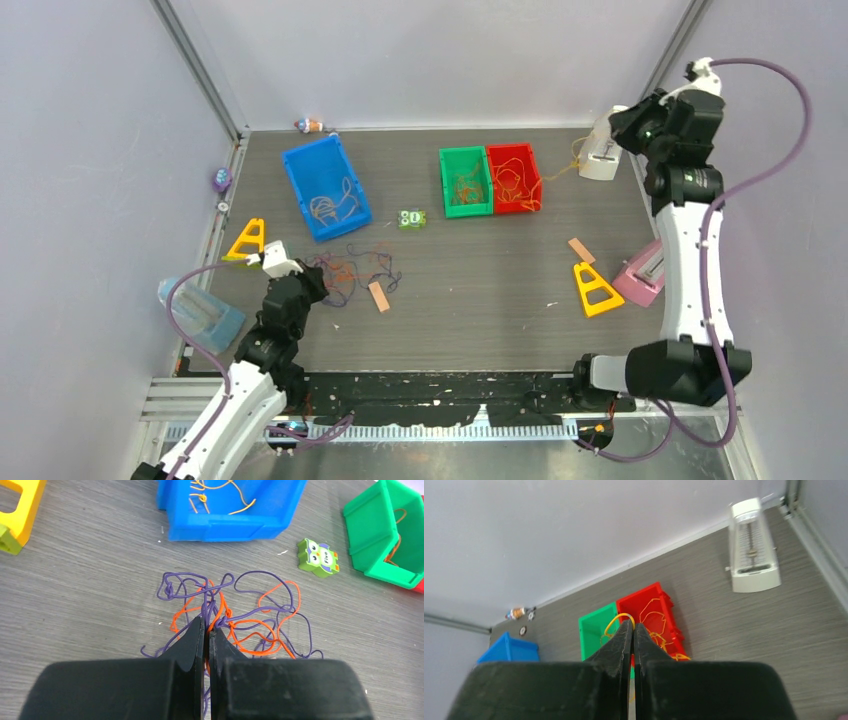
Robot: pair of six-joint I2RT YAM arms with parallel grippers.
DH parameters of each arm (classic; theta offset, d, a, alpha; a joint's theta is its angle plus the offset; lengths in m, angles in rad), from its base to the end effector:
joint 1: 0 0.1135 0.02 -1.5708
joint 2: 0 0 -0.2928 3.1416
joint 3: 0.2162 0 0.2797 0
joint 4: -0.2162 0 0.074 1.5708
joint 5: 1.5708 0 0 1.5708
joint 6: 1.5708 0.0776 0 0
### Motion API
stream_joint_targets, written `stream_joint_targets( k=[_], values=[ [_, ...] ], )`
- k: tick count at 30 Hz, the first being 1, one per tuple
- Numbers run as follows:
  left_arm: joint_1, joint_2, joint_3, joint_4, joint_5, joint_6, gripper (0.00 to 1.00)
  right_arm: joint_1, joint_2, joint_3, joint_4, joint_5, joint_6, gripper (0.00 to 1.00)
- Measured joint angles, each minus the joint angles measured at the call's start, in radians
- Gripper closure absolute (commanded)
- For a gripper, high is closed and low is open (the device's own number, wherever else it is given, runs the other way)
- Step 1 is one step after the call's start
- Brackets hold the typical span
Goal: Untangle the cables
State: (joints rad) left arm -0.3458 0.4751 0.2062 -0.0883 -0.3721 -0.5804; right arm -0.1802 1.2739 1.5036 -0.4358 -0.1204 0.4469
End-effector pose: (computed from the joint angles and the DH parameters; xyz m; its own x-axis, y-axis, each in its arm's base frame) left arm 0.1751 -0.0331 0.1816 -0.2725 -0.4448 -0.8532 -0.1843 0.8944 -0.4074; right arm 0.3308 -0.0508 0.4832 -0.1546 0.4643 -0.8721 0.1432 0.8839 0.4452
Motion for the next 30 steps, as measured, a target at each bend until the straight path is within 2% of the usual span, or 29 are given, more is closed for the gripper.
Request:
stream_joint_targets(
  k=[8,15,24,30],
  values=[
    [0.000,0.026,-0.001,0.029,0.052,0.029,1.00,0.058,0.172,0.008,0.051,-0.085,0.003,0.95],
    [0.000,0.045,-0.001,0.045,0.063,0.040,1.00,0.086,0.267,0.073,0.074,-0.088,0.003,0.95],
    [0.000,0.047,-0.005,0.079,0.081,0.044,1.00,0.105,0.425,0.243,0.100,-0.087,-0.009,0.95],
    [0.000,0.093,-0.006,0.095,0.080,0.048,1.00,0.143,0.496,0.244,0.120,-0.050,-0.057,0.95]
  ],
)
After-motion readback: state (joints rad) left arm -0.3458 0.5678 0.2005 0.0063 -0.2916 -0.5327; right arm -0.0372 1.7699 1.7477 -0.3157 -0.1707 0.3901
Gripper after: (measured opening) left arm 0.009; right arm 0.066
